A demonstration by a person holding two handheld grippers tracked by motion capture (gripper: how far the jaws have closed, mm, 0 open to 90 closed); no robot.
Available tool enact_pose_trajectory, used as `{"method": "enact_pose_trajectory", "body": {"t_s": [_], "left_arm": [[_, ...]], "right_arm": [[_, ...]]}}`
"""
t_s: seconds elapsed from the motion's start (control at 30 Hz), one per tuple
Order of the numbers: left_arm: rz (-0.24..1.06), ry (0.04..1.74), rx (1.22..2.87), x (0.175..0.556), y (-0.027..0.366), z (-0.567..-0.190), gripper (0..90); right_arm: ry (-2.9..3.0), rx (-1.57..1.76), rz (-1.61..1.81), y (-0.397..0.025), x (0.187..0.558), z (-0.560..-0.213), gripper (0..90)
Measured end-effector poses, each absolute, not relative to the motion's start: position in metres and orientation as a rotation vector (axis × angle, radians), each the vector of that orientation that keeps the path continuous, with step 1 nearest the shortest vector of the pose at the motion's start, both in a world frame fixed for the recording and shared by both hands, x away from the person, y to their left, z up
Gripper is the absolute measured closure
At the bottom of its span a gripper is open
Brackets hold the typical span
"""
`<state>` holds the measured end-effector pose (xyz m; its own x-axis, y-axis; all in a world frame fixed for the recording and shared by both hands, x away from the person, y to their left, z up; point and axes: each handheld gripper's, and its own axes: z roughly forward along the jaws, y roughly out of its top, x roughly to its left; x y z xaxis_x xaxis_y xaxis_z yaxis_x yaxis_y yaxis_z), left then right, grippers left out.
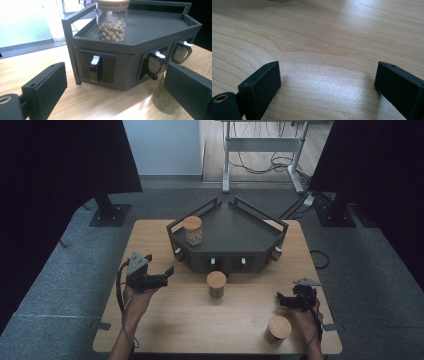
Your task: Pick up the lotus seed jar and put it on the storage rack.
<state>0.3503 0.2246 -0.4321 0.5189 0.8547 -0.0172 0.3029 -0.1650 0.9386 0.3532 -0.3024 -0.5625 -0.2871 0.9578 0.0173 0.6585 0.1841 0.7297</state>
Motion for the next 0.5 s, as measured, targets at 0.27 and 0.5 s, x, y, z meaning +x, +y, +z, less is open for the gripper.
{"method": "enact_pose_trajectory", "body": {"t_s": [0.27,0.5], "left_arm": [[0.66,0.995,1.711,0.344,0.231,-0.437,4.2],[0.673,1.004,1.712,0.339,0.236,-0.438,4.1]], "right_arm": [[2.018,1.513,0.89,-0.302,0.353,-0.563,6.0],[2.018,1.513,0.89,-0.302,0.353,-0.563,6.0]]}}
